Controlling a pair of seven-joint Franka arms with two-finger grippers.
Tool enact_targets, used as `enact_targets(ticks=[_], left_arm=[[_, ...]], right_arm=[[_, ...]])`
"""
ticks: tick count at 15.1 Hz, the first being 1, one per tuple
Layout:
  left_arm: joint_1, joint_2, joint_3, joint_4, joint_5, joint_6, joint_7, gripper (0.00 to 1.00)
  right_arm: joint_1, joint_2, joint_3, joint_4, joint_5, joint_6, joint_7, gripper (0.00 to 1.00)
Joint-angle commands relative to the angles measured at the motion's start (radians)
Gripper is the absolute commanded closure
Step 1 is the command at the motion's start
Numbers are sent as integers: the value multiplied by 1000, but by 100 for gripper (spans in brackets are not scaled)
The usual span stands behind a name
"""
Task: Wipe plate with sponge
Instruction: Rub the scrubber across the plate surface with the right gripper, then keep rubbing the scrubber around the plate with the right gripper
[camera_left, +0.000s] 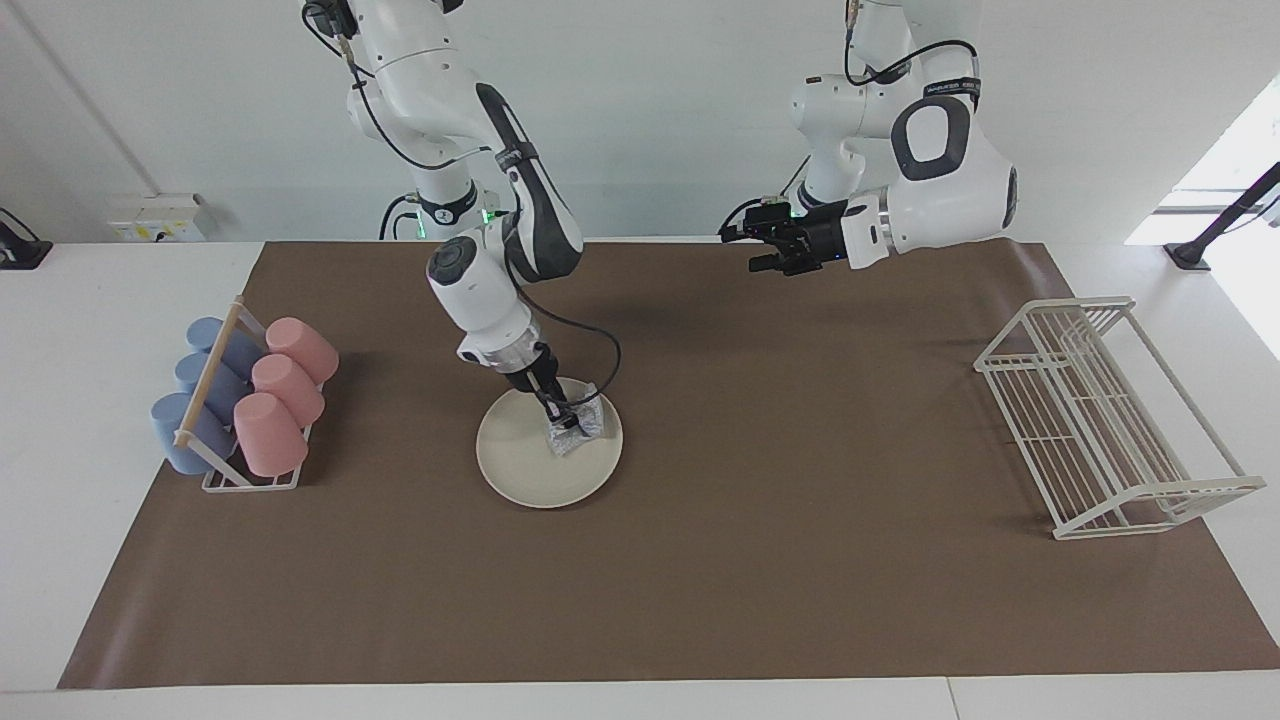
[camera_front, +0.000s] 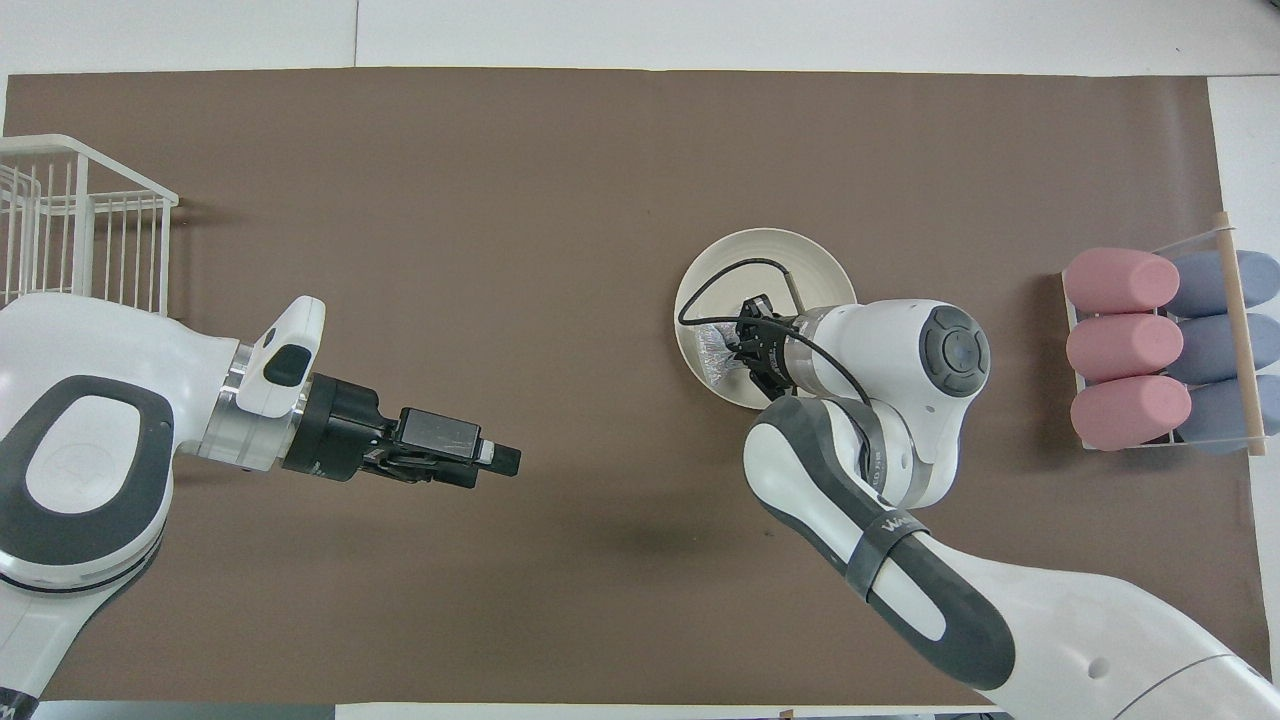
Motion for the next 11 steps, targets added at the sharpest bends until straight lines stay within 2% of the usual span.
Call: enact_targets(ticks=[1, 7, 11], left_arm=[[2, -9, -6, 2, 47, 19, -26, 0], [-2, -9, -6, 7, 69, 34, -34, 0], [-2, -9, -6, 7, 69, 34, -34, 0]], right_arm=[[-12, 43, 5, -7, 31, 46, -13, 100], [-142, 48, 2, -8, 31, 41, -287, 100], [-127, 45, 5, -21, 31, 43, -254, 100]])
